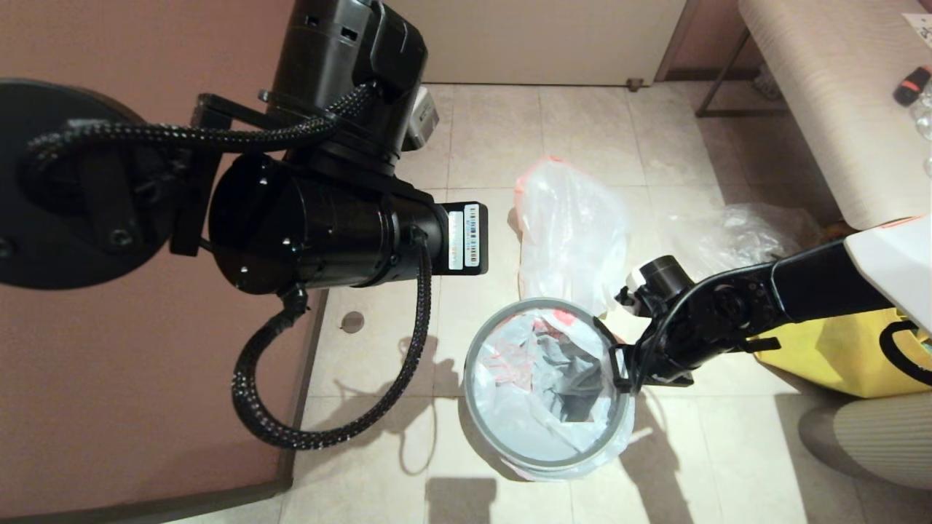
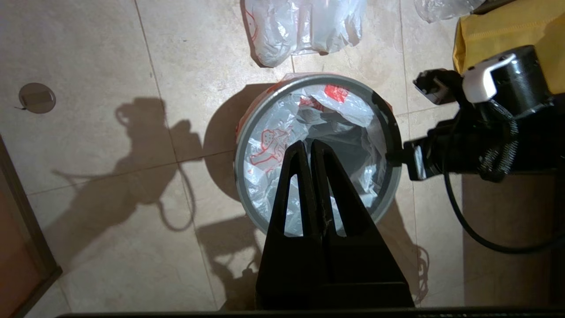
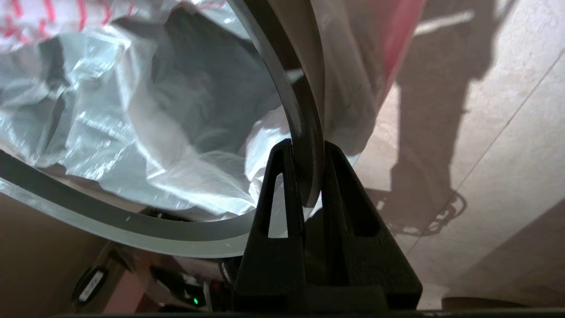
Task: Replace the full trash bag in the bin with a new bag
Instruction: Place the trash can ring on the trash can
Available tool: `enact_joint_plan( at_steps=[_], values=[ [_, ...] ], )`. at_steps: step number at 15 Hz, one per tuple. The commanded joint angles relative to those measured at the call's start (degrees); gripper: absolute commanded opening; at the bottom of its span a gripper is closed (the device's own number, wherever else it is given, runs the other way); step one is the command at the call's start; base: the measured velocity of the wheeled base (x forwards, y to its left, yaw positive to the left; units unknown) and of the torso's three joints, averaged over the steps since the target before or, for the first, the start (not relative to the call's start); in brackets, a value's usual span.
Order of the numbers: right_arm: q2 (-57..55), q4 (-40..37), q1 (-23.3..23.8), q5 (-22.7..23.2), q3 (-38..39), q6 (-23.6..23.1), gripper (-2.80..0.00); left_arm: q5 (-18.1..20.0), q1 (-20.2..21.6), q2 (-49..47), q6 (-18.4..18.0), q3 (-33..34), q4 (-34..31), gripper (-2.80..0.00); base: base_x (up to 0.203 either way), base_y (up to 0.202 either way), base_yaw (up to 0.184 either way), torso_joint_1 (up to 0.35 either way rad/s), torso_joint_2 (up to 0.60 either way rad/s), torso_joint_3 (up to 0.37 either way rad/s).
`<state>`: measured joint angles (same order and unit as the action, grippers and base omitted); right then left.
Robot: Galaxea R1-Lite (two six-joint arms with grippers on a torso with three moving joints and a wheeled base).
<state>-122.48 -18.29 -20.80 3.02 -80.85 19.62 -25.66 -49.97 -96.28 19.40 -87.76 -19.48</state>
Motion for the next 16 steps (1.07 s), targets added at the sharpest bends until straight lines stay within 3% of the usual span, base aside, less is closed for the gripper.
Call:
enact_joint_plan(
  at_steps=[1, 9, 16],
  values=[
    [-3.2, 1.4, 0.3, 0.0, 0.0, 0.1, -2.80, -0.2, -0.2, -0.6, 0.1, 0.0, -0.1, -2.80, 0.000, 0.000, 0.000, 0.000, 0.00, 0.000],
    [5.2, 0.9, 0.9, -2.8, 3.6, 1.2, -2.80, -0.3, -0.7, -0.9, 0.2, 0.1, -0.1, -2.80, 0.000, 0.000, 0.000, 0.000, 0.00, 0.000],
    [0.5, 1.5, 0.9, -2.8, 3.7, 2.5, -2.80, -0.3, -0.7, -0.8, 0.2, 0.1, -0.1, -2.80, 0.000, 0.000, 0.000, 0.000, 0.00, 0.000]
  ],
)
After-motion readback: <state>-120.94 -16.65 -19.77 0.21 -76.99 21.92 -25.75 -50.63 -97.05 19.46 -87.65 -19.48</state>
